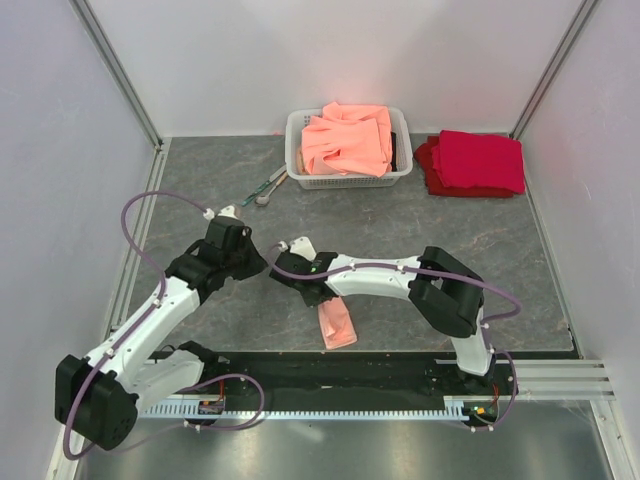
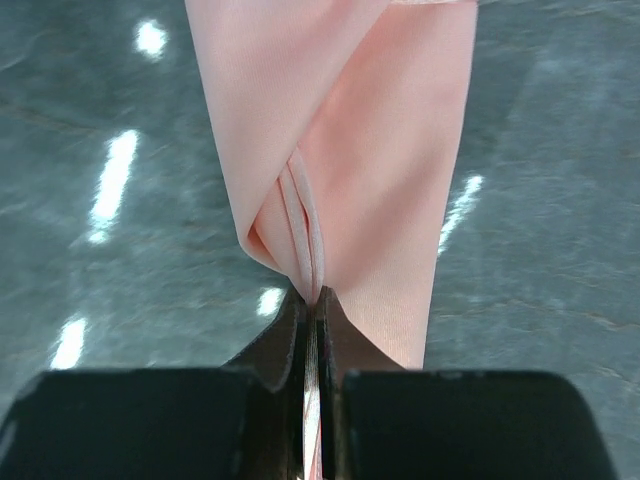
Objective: Fold the napkin into a case and place the utensils inside
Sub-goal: Pick up the smaller rectangle-folded napkin from the center of the board, then turn over the smaller rectangle-folded napkin at the center of the board.
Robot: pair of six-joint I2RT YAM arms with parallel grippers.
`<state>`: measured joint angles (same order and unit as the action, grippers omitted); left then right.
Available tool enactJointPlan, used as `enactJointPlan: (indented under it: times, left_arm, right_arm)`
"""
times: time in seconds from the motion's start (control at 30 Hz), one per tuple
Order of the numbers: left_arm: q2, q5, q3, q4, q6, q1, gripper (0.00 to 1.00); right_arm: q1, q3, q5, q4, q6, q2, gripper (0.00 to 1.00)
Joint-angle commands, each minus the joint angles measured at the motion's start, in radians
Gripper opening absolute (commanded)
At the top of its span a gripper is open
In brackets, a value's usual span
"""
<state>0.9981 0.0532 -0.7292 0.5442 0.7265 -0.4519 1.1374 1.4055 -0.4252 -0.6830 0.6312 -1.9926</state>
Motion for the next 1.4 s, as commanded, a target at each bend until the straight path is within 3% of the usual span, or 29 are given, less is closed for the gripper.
enactJointPlan:
  times: [0.0, 0.27, 0.43, 0.6, 0.87, 1.1, 1.23, 1.3, 1.33, 1.37]
  left_arm:
    - [-0.007, 0.016, -0.044, 0.01, 0.021, 0.059, 0.14]
    - [-0.009, -0.013, -0.07, 0.036, -0.004, 0.11, 0.14]
    - [0.007, -0.088, -0.076, 0.023, -0.022, 0.11, 0.13]
    - [0.019, -0.13, -0.07, 0.017, -0.027, 0.111, 0.13]
    - [0.031, -0.18, -0.05, -0.004, -0.032, 0.111, 0.13]
    - [0.048, -0.24, -0.027, -0.053, -0.038, 0.111, 0.14]
    - [0.095, -0.303, -0.024, -0.093, -0.044, 0.108, 0.15]
    - [0.117, -0.332, -0.016, -0.125, -0.044, 0.108, 0.15]
    - [0.138, -0.343, -0.013, -0.136, -0.041, 0.107, 0.15]
    - [0.146, -0.354, -0.01, -0.15, -0.038, 0.104, 0.15]
  right_arm:
    - [-0.001, 0.006, 0.169, 0.106, -0.001, 0.098, 0.0]
    - [-0.074, -0.127, 0.601, 0.364, 0.065, 0.224, 0.0]
    - [-0.129, -0.244, 0.816, 0.646, 0.143, 0.21, 0.0]
    - [-0.189, -0.414, 1.041, 1.074, 0.287, 0.161, 0.0]
    - [-0.249, -0.543, 1.149, 1.382, 0.42, 0.069, 0.0]
    - [-0.32, -0.586, 1.195, 1.396, 0.403, 0.052, 0.07]
    - [-0.398, -0.56, 1.238, 1.288, 0.304, 0.034, 0.32]
    - [-0.432, -0.522, 1.218, 1.089, 0.192, 0.032, 0.38]
    - [-0.468, -0.472, 1.203, 0.995, 0.048, 0.037, 0.42]
    - [-0.491, -0.446, 1.177, 0.817, -0.018, 0.047, 0.5]
